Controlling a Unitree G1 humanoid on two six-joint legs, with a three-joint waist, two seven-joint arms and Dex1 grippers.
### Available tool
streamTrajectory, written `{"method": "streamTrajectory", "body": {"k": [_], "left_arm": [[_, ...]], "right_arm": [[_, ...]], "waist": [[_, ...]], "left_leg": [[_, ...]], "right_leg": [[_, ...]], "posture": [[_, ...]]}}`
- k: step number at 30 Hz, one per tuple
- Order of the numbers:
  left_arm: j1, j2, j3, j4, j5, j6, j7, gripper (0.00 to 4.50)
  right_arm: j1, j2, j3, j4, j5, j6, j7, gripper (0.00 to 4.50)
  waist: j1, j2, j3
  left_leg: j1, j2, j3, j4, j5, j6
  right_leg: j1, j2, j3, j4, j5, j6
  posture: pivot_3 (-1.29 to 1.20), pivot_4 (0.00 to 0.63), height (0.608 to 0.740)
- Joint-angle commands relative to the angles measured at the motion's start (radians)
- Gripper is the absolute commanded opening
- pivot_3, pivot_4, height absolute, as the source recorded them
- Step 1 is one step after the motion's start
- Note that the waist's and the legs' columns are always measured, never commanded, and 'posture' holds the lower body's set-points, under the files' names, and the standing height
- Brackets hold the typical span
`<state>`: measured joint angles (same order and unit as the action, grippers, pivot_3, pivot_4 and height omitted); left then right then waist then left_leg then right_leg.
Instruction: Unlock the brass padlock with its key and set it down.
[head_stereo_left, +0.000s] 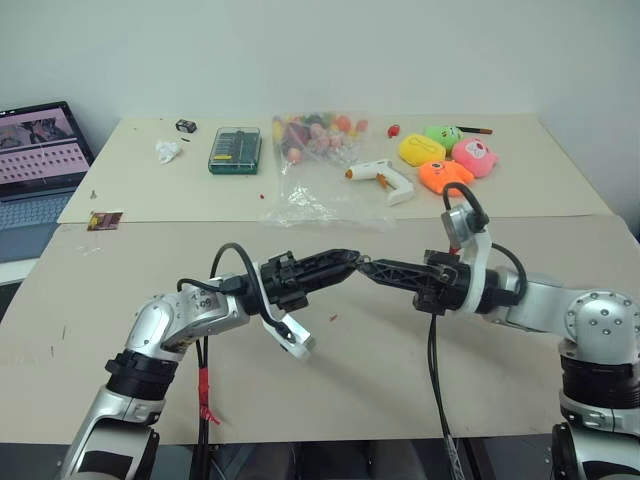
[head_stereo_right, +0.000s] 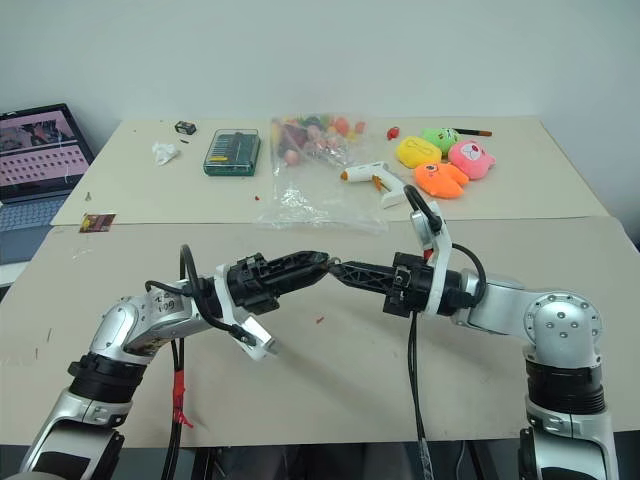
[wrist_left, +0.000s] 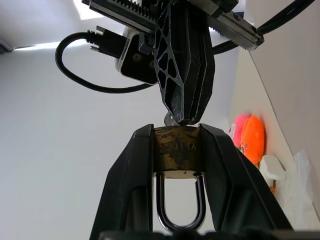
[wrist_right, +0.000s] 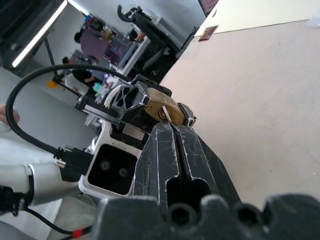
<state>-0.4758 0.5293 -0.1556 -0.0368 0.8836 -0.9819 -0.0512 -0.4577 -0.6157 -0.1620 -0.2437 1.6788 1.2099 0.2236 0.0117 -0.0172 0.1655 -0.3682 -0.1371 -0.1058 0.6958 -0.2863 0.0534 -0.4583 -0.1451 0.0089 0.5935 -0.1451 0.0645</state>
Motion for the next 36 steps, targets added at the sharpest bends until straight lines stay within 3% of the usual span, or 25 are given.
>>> {"method": "streamTrajectory", "body": {"k": [1,6,10,13,22,28,36], "left_arm": [[-0.018,-0.004,-0.036,-0.023,-0.100,0.019,-0.027,0.87],[0.011,0.005,-0.083,-0.020,-0.316,0.072,-0.127,0.87],[0.056,0.016,-0.108,-0.016,-0.405,0.111,-0.197,0.87],[0.087,0.027,-0.116,-0.008,-0.472,0.141,-0.245,0.87],[0.134,0.045,-0.162,0.009,-0.603,0.141,-0.362,0.87],[0.142,0.047,-0.175,0.041,-0.638,0.112,-0.401,0.87],[0.148,0.042,-0.164,0.056,-0.624,0.081,-0.405,0.87]], "right_arm": [[-0.001,-0.046,0.004,-0.059,-0.045,-0.013,0.034,0.03],[0.019,-0.080,0.025,-0.123,-0.047,-0.005,0.104,0.03],[0.037,-0.120,0.035,-0.184,-0.062,0.001,0.193,0.96],[0.079,-0.214,0.041,-0.231,-0.202,-0.014,0.329,2.03],[0.069,-0.312,0.068,-0.159,-0.497,-0.131,0.528,2.03],[0.026,-0.270,0.081,-0.116,-0.577,-0.156,0.547,2.03],[0.043,-0.159,0.114,-0.175,-0.569,-0.132,0.507,2.03]], "waist": [[0.001,0.000,0.000],[0.000,0.000,0.000],[-0.003,0.000,0.000],[0.000,0.000,0.000],[0.000,0.000,0.000],[0.000,0.000,0.000],[0.001,0.000,0.000]], "left_leg": [[0.000,0.000,0.000,0.000,0.000,0.000],[0.000,0.000,0.000,0.000,0.000,0.001],[0.000,0.000,0.000,0.000,0.000,0.001],[0.000,0.000,0.000,0.001,0.000,0.001],[0.000,0.000,0.002,0.001,-0.001,0.001],[0.000,0.000,0.002,0.001,-0.001,0.001],[0.000,0.001,0.002,0.001,-0.001,0.001]], "right_leg": [[0.000,0.000,0.000,0.000,0.000,0.000],[0.000,0.000,0.000,0.000,0.000,0.000],[0.000,0.000,0.000,0.000,0.000,0.000],[0.000,0.000,0.000,0.000,0.000,0.000],[0.000,0.000,0.000,0.000,0.000,0.001],[0.000,0.000,0.000,0.000,0.000,0.001],[0.000,0.000,0.000,-0.001,0.000,0.001]], "posture": [[0.00,0.150,0.740],[0.00,0.150,0.740],[0.00,0.150,0.740],[0.00,0.150,0.740],[0.00,0.150,0.740],[0.00,0.150,0.740],[0.00,0.150,0.740]]}}
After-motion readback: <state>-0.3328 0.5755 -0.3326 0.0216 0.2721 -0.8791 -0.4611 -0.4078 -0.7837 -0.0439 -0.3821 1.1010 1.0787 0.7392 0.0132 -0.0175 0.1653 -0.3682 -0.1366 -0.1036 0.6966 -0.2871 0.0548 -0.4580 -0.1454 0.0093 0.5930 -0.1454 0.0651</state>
